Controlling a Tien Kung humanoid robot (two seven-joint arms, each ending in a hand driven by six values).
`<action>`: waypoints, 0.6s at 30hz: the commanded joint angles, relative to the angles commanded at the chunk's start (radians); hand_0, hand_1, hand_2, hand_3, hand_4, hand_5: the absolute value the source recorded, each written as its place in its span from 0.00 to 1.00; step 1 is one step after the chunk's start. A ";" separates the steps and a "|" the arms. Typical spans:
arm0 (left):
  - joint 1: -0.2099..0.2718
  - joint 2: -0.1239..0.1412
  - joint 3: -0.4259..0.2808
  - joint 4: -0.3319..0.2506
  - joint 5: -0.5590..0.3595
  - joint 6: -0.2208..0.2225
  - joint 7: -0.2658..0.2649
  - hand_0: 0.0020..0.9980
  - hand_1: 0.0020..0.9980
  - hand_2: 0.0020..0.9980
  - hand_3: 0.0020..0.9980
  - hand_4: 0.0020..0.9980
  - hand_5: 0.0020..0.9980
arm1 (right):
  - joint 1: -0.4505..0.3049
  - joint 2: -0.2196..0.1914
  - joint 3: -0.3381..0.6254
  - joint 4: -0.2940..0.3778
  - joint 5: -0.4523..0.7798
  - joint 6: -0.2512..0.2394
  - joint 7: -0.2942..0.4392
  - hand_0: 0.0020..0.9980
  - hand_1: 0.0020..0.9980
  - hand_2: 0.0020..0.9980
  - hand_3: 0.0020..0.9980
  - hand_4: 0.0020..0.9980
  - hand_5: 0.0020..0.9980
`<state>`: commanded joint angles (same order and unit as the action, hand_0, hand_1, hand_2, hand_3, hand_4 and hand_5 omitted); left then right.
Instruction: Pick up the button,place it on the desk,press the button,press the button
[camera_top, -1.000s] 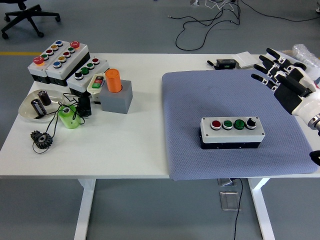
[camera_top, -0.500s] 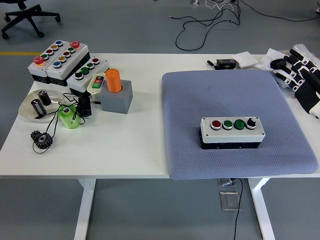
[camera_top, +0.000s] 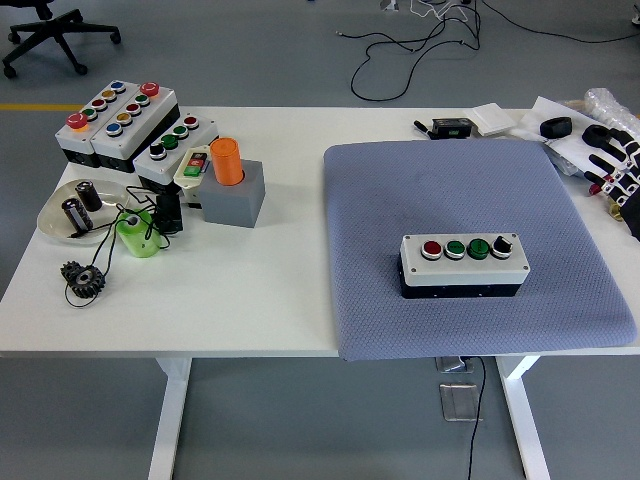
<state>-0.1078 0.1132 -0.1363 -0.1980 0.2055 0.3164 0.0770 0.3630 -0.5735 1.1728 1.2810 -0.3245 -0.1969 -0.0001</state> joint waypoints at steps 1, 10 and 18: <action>-0.001 0.000 -0.001 0.000 0.001 0.000 0.000 0.60 0.54 0.50 0.46 0.28 0.98 | 0.001 0.001 0.000 -0.005 -0.005 -0.001 -0.008 0.84 0.80 0.82 0.78 0.67 0.46; -0.005 -0.001 -0.006 -0.001 0.003 -0.001 0.000 0.60 0.54 0.50 0.46 0.28 0.98 | 0.007 0.006 0.003 -0.027 -0.015 -0.002 -0.027 0.85 0.81 0.83 0.79 0.67 0.46; -0.007 -0.002 -0.012 -0.002 0.005 0.000 -0.002 0.60 0.55 0.51 0.46 0.28 0.99 | 0.010 0.005 0.005 -0.037 -0.017 -0.008 -0.030 0.89 0.84 0.87 0.80 0.67 0.49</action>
<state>-0.1152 0.1115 -0.1481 -0.1997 0.2110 0.3160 0.0751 0.3726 -0.5684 1.1777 1.2441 -0.3414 -0.2048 -0.0298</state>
